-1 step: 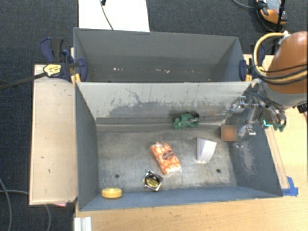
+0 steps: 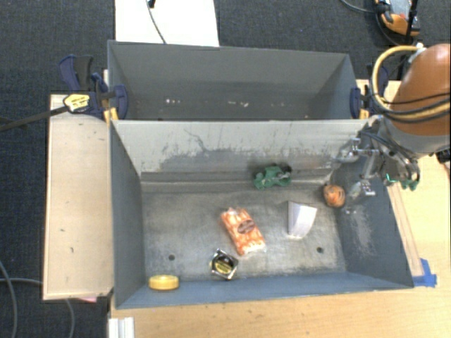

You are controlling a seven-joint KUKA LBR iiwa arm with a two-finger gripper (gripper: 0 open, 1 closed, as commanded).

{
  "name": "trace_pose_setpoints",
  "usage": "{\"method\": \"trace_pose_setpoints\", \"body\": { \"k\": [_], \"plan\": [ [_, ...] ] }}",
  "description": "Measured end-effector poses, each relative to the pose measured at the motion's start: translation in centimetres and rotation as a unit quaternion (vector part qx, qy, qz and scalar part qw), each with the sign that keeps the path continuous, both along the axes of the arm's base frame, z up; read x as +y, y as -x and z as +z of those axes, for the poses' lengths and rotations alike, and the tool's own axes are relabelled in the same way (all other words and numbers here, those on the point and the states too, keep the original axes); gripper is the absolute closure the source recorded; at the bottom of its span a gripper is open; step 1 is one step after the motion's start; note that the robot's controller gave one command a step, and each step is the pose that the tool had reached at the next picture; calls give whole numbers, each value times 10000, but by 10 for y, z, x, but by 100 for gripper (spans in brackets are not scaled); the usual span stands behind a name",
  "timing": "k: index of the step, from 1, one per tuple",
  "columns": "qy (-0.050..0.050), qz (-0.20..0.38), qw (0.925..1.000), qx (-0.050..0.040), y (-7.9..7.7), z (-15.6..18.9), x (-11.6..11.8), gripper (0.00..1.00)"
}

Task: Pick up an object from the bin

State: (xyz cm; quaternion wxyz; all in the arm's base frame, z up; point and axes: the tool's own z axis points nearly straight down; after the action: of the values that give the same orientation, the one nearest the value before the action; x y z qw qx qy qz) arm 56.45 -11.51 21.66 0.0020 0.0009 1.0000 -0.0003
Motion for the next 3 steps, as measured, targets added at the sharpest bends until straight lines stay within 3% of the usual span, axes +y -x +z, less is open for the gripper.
{"method": "trace_pose_setpoints", "body": {
  "k": [1,2,3],
  "plan": [
    [8,-14,10000,-34,-4,-48,10,0],
    [7,-69,10000,1,-26,-138,50,100],
    [7,-64,10000,1,-26,-138,50,100]
  ]
}}
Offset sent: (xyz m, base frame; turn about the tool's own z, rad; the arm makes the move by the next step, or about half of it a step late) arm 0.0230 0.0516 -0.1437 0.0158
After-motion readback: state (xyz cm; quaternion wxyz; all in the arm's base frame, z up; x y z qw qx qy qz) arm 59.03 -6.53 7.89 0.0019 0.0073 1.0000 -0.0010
